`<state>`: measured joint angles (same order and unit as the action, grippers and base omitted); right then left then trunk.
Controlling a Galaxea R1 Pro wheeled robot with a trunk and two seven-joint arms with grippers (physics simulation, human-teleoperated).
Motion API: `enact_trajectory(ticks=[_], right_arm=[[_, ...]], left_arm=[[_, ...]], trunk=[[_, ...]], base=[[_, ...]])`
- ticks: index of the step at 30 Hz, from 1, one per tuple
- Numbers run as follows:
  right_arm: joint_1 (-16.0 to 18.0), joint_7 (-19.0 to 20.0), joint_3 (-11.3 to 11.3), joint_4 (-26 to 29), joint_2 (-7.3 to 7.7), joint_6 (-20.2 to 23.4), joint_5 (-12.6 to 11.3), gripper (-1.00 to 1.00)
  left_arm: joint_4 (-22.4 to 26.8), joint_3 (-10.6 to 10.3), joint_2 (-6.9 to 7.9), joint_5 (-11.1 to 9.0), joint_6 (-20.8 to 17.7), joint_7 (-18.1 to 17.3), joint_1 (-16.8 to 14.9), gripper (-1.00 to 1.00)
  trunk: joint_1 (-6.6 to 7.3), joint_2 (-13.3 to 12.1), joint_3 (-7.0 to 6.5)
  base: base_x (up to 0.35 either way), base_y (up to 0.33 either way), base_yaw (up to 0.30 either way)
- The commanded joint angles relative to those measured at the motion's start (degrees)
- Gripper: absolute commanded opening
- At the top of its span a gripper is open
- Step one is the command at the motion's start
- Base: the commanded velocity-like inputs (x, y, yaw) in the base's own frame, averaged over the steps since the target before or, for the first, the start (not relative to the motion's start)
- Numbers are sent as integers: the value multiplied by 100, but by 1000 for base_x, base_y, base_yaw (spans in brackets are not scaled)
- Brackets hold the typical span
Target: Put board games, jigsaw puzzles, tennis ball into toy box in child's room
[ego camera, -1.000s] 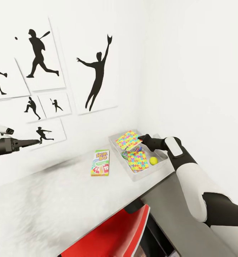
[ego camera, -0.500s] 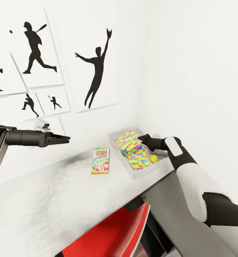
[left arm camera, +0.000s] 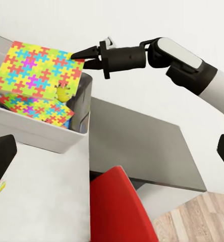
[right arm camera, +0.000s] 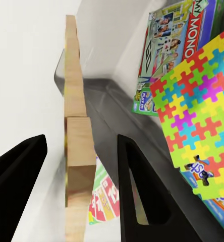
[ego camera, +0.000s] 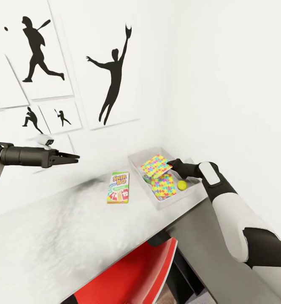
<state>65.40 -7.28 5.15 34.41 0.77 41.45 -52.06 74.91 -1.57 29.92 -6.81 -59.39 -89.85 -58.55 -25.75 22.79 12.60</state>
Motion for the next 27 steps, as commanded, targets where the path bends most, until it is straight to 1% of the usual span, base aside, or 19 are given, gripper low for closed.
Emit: enact_trajectory(ticks=[1, 7, 27], right_arm=[[5, -55, 14, 6, 3, 22, -67, -100], [7, -54, 21, 11, 10, 21, -68, -100], [66, -46, 39, 97, 27, 13, -60, -100]], left_arm=[[-2, -7, 27, -16, -61, -15, -20, 100], [-3, 0, 103, -22, -61, -15, -66, 100], [-3, -10, 119, -14, -61, -15, -78, 100]], trunk=[[-3, 13, 22], [-3, 13, 79], [-3, 13, 263]], base=[[0, 0, 0], [0, 0, 0], [0, 0, 0]])
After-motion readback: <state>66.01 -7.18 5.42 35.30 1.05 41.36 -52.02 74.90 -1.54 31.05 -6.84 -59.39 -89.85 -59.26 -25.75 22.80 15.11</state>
